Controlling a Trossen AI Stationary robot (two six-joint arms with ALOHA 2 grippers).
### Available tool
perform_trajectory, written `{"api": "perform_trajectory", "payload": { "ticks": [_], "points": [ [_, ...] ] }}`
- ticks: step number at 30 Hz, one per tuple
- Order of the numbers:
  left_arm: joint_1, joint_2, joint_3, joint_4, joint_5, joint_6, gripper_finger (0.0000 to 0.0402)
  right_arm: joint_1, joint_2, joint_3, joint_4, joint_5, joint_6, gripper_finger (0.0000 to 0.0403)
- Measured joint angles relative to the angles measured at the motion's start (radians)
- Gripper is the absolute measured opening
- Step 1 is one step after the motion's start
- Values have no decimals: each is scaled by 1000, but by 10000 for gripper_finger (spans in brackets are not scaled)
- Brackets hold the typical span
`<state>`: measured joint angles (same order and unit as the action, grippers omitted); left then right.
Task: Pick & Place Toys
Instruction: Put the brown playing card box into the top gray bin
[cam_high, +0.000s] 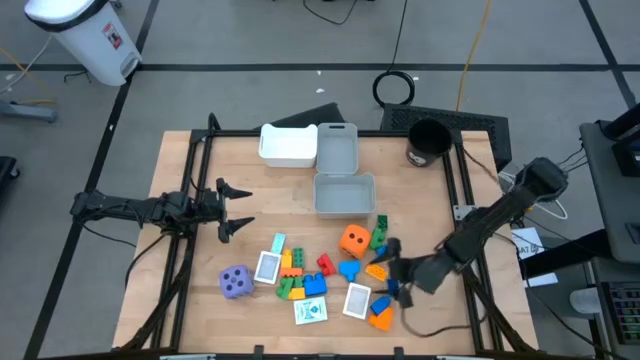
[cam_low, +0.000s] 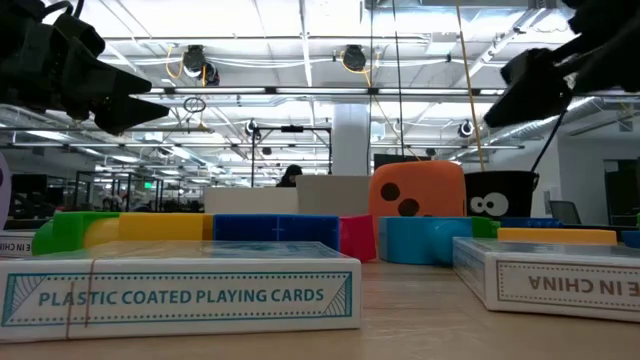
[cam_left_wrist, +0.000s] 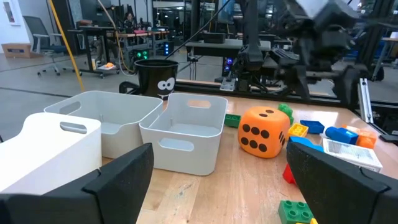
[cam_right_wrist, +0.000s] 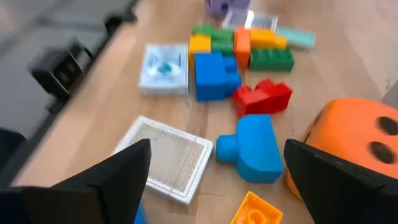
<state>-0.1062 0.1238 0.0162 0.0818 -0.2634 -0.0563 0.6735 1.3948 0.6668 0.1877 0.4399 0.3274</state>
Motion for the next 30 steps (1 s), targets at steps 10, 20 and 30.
{"api": "perform_trajectory", "payload": {
  "ticks": [10, 20, 30],
  "points": [
    [0, 0, 0, 0, 0, 0, 374, 14, 321, 201, -49, -136, -217, 345],
    [0, 0, 0, -3, 0, 0, 374, -2, 432, 258, 4, -99, -514, 345],
    [0, 0, 0, -3, 0, 0, 374, -57, 388, 268, 170, -23, -717, 345]
  ]
}}
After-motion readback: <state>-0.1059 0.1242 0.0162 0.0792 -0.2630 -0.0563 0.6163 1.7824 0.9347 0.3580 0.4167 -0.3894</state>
